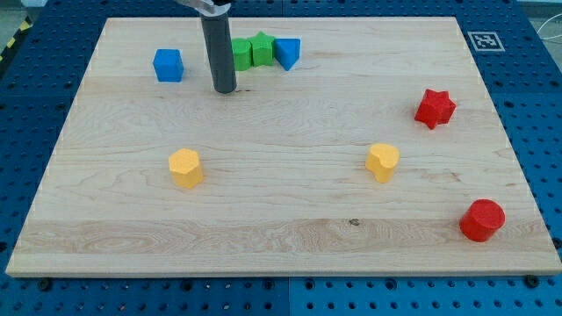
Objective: Nudge the blue cube up a bit
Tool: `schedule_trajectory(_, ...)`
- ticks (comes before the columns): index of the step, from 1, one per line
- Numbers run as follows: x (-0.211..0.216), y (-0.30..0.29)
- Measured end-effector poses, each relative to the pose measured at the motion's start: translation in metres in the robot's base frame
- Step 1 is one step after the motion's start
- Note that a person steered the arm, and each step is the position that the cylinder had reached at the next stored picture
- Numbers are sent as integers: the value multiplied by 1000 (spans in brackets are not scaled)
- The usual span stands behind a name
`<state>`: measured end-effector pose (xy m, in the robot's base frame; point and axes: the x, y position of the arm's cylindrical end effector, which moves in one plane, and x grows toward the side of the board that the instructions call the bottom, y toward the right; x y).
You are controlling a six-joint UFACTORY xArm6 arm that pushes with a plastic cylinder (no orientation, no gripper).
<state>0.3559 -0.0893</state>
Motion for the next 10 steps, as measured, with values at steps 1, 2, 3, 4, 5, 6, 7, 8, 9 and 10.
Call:
schedule_trajectory(1, 0, -13)
schedule_trajectory(2, 0, -16)
schedule_trajectory(3, 0, -31)
schedule_trajectory(4, 0, -46)
schedule_trajectory(5, 0, -60)
schedule_trajectory(6, 0, -77)
schedule_trajectory(7, -4, -93)
schedule_trajectory(8, -12, -104)
schedule_trajectory(9, -13, -105)
schedule_trajectory(10, -18, -106)
